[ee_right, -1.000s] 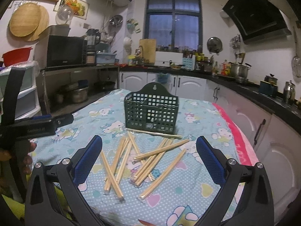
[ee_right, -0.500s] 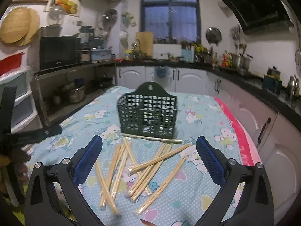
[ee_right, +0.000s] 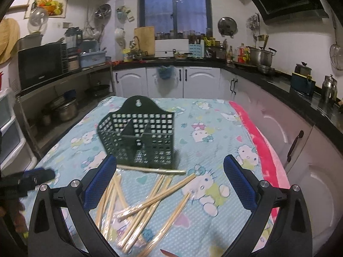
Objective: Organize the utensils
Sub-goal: 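Lower the left tool onto a wrapped chopstick and close its fingers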
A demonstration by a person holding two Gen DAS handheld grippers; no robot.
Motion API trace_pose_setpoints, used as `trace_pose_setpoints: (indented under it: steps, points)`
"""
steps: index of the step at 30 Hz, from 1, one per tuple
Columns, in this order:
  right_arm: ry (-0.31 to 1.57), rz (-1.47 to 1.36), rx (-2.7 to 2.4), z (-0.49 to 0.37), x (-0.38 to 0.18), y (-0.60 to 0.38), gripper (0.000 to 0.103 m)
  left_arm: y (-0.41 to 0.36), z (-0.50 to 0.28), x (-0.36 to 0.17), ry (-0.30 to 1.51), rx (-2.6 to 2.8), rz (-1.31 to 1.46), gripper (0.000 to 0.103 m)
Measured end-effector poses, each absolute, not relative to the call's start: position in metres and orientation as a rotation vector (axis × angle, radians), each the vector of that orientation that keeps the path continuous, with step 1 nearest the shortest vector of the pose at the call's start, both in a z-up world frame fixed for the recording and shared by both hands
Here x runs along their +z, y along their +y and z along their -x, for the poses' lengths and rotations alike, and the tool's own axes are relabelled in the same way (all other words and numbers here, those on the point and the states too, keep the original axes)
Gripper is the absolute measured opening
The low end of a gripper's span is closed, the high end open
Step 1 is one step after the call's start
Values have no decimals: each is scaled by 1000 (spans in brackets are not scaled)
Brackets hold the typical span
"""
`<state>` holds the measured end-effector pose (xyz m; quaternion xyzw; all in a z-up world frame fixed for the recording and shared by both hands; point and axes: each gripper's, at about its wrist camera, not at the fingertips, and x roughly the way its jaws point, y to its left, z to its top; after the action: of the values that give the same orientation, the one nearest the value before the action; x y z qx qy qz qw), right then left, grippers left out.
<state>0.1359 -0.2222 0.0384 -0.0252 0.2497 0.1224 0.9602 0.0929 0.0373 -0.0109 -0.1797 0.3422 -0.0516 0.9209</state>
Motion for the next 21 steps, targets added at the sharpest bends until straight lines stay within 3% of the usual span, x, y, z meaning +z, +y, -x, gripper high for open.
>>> trace_pose_setpoints:
  steps: [11,17,21]
  points:
    - [635,17,188,-187,15,-243,95,39,-103,-53,864,-93,426,69]
    - [754,-4,167,-211,-15,-249,80,41,-108,-71,928,-110,468,58]
    - [856,-29,165,-227,-39,-253,61,38,-117,-83,986,-133,501,45]
